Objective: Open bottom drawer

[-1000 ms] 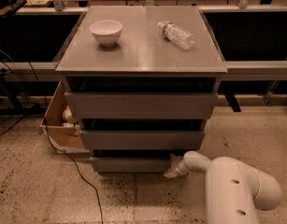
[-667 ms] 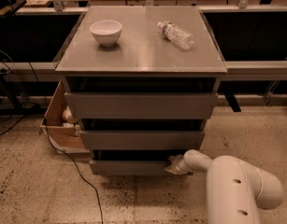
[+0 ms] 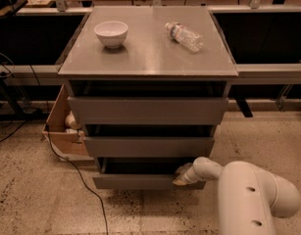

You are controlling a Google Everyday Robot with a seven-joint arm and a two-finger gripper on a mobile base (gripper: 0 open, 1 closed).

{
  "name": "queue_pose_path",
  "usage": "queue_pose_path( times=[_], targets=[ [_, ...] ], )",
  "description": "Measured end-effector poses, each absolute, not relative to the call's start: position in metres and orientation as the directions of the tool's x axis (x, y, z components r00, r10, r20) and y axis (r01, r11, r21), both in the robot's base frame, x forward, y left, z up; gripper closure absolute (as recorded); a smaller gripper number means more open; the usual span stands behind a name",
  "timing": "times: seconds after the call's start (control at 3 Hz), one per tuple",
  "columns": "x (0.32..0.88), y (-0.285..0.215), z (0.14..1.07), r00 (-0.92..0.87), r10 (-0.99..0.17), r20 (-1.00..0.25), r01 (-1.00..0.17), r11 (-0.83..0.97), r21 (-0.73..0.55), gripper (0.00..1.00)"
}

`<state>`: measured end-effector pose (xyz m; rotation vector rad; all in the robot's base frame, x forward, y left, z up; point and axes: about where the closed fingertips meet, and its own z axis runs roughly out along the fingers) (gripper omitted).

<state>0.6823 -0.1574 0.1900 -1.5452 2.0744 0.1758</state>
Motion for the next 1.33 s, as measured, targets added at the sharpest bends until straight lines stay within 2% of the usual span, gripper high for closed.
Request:
queue_pose_path(
  times=[0.67,1.0,1.33],
  targets=[
    [0.635,-0.158,0.170,-0.198,-0.861,-0.469,-0.946,0.294,-0.139,0.01],
    [0.606,-0.156,0.157,-0.197,-0.869,-0.454,-0.959,0.266,-0.094,0.45],
    [0.606,-0.156,0.169,-0.197,-0.869,-0.454,-0.959,0.266,-0.094,0.66]
  ],
)
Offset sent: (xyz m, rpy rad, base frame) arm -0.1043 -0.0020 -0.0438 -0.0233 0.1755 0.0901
